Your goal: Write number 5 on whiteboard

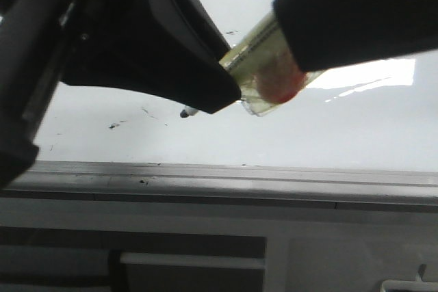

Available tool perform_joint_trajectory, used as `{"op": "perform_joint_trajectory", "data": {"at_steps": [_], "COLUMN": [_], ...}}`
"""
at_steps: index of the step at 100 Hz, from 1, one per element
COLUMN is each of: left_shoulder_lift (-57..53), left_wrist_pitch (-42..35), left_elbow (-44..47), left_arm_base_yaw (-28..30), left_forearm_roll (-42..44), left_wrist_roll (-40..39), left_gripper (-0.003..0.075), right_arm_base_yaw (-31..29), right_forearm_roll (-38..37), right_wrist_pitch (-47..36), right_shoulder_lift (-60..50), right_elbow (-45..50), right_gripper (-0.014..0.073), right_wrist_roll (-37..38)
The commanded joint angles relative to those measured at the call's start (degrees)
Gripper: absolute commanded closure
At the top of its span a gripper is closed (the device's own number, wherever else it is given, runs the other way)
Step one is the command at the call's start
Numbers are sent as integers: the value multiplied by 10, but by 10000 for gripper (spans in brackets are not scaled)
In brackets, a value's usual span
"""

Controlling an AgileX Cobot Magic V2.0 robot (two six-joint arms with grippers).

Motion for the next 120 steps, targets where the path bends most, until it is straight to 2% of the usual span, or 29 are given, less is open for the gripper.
{"op": "perform_joint_trajectory", "data": {"at_steps": [1, 17, 33, 42, 53, 59, 86, 93, 109, 115, 120], "left_shoulder_lift": [-16, -16, -16, -16, -16, -16, -16, -20, -49, -69, -92], "left_wrist_pitch": [-41, -41, -44, -44, -44, -44, -52, -60, -58, -53, -48], "left_elbow": [-19, -19, -19, -19, -19, -19, -19, -19, -20, -20, -20], "left_arm_base_yaw": [-6, -6, -6, -6, -6, -6, -6, -6, 13, 22, 32], "left_forearm_roll": [-7, -10, -10, -10, -10, -10, -11, -15, -15, -15, -15], "left_wrist_roll": [1, 1, 1, 1, 0, 0, -16, -40, -128, -163, -190], "left_gripper": [741, 741, 741, 741, 741, 741, 729, 648, 300, 234, 224], "right_arm_base_yaw": [1, 1, 1, 1, 1, 1, 1, 1, 1, 0, 0], "right_forearm_roll": [-10, -10, -10, -9, -9, -9, -10, -18, -57, -78, -103], "right_wrist_pitch": [-69, -99, -96, -109, -122, -119, -105, -105, -77, -57, -40], "right_shoulder_lift": [4, 33, 74, 81, 81, 81, 79, 79, 79, 79, 79], "right_elbow": [-21, -21, -21, -21, -21, -21, -21, -21, -32, -44, -56], "right_gripper": [167, 169, 264, 373, 580, 664, 663, 663, 663, 663, 663], "right_wrist_roll": [-6, -6, -6, -5, -5, -5, -5, -5, -5, -5, -5]}}
